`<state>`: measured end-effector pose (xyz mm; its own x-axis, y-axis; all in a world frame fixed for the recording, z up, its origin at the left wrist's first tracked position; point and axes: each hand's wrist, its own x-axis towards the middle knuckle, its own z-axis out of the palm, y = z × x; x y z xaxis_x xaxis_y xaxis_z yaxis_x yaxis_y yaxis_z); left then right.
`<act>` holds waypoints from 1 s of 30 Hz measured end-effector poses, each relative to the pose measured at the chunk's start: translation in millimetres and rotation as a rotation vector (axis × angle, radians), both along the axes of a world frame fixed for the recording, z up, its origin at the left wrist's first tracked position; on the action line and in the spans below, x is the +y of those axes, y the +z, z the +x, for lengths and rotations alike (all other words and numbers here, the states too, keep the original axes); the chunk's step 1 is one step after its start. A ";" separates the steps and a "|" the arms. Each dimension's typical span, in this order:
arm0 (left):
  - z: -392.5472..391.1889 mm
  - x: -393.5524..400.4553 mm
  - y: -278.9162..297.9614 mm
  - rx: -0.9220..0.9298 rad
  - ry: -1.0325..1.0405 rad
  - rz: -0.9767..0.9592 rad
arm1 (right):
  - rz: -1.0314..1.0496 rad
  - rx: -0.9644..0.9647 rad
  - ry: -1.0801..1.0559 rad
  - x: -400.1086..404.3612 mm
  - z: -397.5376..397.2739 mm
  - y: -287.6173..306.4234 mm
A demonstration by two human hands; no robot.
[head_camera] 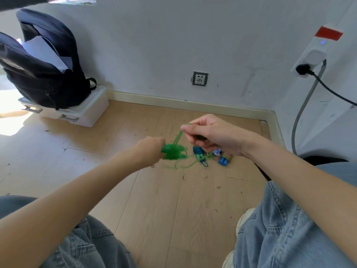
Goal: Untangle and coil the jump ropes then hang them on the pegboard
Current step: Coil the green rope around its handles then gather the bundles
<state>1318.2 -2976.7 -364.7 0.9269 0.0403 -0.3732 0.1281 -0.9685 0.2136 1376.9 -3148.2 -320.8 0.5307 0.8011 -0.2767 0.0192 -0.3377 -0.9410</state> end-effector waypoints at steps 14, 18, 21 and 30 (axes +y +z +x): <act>-19.7 1.9 63.0 0.011 -0.370 -0.749 | -0.408 -0.250 -0.291 -16.0 15.4 -5.9; -17.2 9.2 62.7 -0.156 -0.160 -1.042 | -0.302 -0.018 -0.184 -19.3 13.9 -4.2; -10.8 9.4 55.9 -0.285 0.049 -1.157 | -0.189 0.128 -0.122 -15.1 8.5 -7.4; 5.3 16.7 58.6 -0.301 0.322 -1.757 | 0.173 0.401 -0.178 -10.2 5.0 -4.1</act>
<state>1323.5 -2960.0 -306.1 0.9999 -0.0008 -0.0136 0.0126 0.4389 0.8985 1382.0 -3158.4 -324.9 0.5421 0.7599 -0.3587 -0.4015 -0.1407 -0.9050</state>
